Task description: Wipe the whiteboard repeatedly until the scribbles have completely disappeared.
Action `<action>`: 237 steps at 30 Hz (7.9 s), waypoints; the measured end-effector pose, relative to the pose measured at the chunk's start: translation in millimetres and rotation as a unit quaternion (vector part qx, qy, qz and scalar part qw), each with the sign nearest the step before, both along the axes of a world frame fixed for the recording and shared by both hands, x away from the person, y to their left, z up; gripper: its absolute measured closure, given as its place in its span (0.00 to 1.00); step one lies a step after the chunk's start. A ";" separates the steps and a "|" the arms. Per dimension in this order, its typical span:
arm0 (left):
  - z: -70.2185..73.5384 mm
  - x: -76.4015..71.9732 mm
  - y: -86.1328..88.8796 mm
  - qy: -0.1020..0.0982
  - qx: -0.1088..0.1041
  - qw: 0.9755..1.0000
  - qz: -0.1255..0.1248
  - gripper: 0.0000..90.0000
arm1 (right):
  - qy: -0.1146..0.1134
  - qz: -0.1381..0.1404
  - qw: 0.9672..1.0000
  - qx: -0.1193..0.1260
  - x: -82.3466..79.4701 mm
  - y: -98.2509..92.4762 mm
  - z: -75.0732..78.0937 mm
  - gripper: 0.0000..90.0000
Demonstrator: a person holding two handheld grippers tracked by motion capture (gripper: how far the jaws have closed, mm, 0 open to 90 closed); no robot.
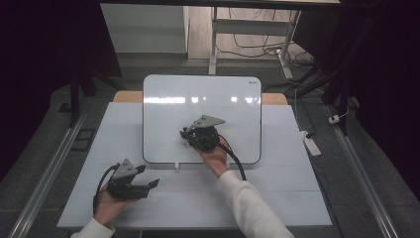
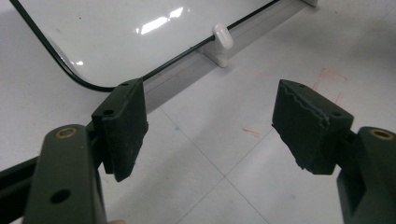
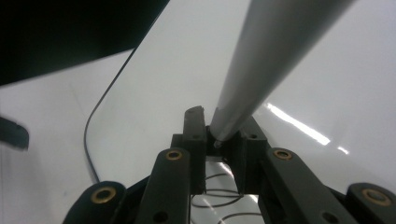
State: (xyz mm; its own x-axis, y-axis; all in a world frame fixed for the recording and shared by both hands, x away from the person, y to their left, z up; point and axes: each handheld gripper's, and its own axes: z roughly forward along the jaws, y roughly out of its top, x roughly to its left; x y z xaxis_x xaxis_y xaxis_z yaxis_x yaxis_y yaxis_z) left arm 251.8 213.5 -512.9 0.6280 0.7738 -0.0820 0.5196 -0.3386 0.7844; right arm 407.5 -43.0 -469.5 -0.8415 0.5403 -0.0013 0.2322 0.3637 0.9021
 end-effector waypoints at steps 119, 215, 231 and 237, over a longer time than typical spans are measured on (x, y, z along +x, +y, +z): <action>-2.6 4.3 -3.2 0.008 -0.002 1.000 -0.002 0.30 | -0.040 -0.002 0.998 -0.051 -20.9 -24.4 -8.6 0.86; -2.5 7.8 -3.7 0.006 -0.003 1.000 0.000 0.30 | -0.044 -0.118 0.992 -0.006 -35.4 -96.4 -15.9 0.86; -2.3 7.6 -3.1 0.005 -0.002 1.000 0.003 0.30 | -0.045 -0.084 0.995 -0.028 -42.3 -84.6 -22.4 0.86; -2.3 7.6 -2.9 0.005 -0.003 1.000 0.003 0.30 | -0.045 -0.128 0.991 -0.003 -33.8 -109.8 -13.9 0.86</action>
State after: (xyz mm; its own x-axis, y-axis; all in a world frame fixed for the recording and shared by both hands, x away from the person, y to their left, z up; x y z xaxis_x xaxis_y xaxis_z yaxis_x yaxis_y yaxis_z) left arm 259.3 210.6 -515.2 0.6226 0.7770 -0.0931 0.5298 -0.3309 0.7809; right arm 373.6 -152.9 -483.5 -0.6726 0.7363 -0.0738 0.2358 0.3078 0.9217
